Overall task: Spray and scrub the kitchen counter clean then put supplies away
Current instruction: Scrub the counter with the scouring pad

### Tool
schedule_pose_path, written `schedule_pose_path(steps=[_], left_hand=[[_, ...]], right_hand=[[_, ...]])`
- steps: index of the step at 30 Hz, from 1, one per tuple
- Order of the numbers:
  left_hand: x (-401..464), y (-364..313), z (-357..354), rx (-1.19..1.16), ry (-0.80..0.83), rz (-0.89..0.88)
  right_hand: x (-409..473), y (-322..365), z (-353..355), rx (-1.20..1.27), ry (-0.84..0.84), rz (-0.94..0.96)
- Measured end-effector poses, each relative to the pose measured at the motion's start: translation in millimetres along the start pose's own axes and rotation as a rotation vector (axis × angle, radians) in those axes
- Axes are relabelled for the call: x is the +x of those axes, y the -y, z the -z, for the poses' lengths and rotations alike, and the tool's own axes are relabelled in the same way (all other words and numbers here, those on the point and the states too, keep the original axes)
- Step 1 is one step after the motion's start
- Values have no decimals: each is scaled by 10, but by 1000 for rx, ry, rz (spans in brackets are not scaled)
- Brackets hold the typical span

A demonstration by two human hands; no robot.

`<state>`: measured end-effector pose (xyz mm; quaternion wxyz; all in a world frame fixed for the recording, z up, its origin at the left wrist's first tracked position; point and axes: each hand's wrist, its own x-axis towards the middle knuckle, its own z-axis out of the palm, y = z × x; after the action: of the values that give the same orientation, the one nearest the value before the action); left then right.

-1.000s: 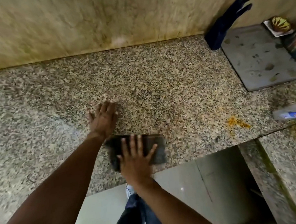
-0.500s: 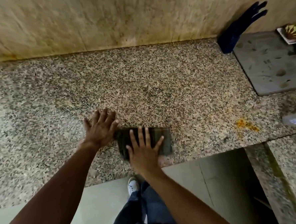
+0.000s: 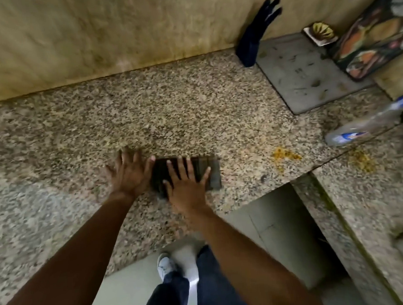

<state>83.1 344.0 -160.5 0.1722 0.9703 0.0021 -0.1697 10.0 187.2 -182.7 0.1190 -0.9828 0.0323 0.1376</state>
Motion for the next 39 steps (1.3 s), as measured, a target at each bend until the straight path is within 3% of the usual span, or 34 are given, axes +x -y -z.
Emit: schedule_pose_path(steps=[4,6,8,11,14,17,20,23,26,29,31,36,39], left_hand=[[67,-301,-104,11,27,-80],[110,-488,-195,42,51,-135],[142,-836,-326,100,127,-209],[327,-1388,-457,248,267,-316],[622,-1695,-476,333,335,-322],[697,-1743,-530,336,347,-280],[594,-2017,-616,318,310,-303],[596,-2794,-696,121,213,-487],[508,-3934,-700,-124,256,-696],[364,-4724,-739,-304,327,-755],[349,-4907,-860,-350,376,-736],[382,-5313,-1267,-335,478,-683],[350,-5709,-1398,-315,475,-751]], right_hand=[[529,-1227,458,81,-58,-352],[222,-1749,463,98,-155,-526],[-207,-1786,351,45,-207,-593],[-237,-1484,233,79,-149,-408],[490,-1836,558,-12,-128,-146],[792,-2697,766,10,-165,-381],[324,-3074,662,20,-258,-545],[-32,-2733,502,61,-220,-410],[263,-2799,735,64,-133,-196],[399,-3357,939,102,-152,-314],[199,-3591,822,97,-142,-363],[-291,-3740,611,111,-200,-389],[-339,-3876,672,103,-189,-368]])
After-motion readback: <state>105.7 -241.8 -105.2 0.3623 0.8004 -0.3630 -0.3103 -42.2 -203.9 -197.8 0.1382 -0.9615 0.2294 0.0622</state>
